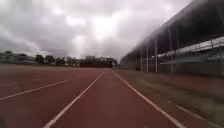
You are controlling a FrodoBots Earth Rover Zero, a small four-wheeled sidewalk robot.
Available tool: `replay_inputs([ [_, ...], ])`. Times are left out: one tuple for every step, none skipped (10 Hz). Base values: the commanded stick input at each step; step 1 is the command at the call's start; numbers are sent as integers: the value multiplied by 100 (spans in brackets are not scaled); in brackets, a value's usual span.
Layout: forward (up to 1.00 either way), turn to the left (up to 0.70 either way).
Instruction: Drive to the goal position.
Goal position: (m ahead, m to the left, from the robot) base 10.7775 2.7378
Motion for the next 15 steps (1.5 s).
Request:
replay_inputs([
  [70,0],
  [70,0],
  [70,0],
  [70,0],
  [70,0],
  [70,0],
  [70,0],
  [70,0],
  [70,0],
  [70,0],
  [70,0],
  [70,0],
  [70,0],
  [70,0],
  [70,0],
])
